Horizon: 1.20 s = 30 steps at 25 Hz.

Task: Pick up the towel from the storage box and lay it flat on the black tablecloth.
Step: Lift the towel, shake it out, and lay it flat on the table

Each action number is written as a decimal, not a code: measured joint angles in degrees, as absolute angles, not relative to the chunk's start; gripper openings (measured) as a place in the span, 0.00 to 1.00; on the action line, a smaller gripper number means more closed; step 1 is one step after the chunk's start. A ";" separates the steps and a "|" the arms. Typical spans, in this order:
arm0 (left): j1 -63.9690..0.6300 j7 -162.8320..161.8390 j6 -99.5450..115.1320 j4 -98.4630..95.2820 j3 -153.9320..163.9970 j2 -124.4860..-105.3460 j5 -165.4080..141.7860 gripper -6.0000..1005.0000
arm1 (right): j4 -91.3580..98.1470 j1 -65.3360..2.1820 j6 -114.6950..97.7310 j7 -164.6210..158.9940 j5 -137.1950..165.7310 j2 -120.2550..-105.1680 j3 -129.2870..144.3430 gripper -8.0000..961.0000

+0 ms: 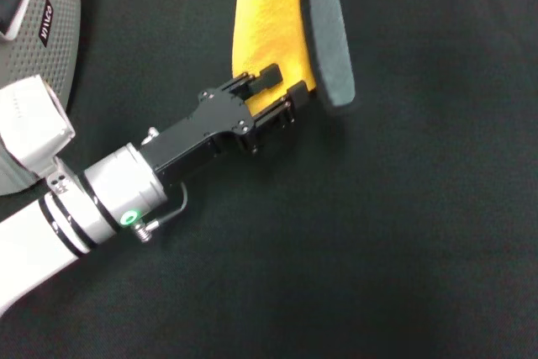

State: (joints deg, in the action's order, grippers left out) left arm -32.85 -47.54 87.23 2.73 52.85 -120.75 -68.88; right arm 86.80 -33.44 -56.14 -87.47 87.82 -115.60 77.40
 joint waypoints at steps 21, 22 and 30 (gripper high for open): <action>-31.20 -43.14 90.82 3.91 55.54 -120.76 -67.38 0.63 | 78.69 -39.90 -50.87 -87.23 90.41 -115.96 81.61 0.02; -31.21 -43.18 90.63 3.94 55.54 -120.76 -67.19 0.63 | 78.26 -40.19 -50.87 -87.22 90.42 -115.98 81.74 0.02; -30.84 -43.65 90.06 4.52 55.08 -120.76 -66.56 0.64 | 78.02 -40.43 -50.47 -87.19 90.44 -116.03 82.52 0.02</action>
State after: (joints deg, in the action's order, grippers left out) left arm -30.84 -43.65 90.06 4.52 55.08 -120.76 -66.56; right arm 78.02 -40.43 -50.47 -87.19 90.44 -116.03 82.52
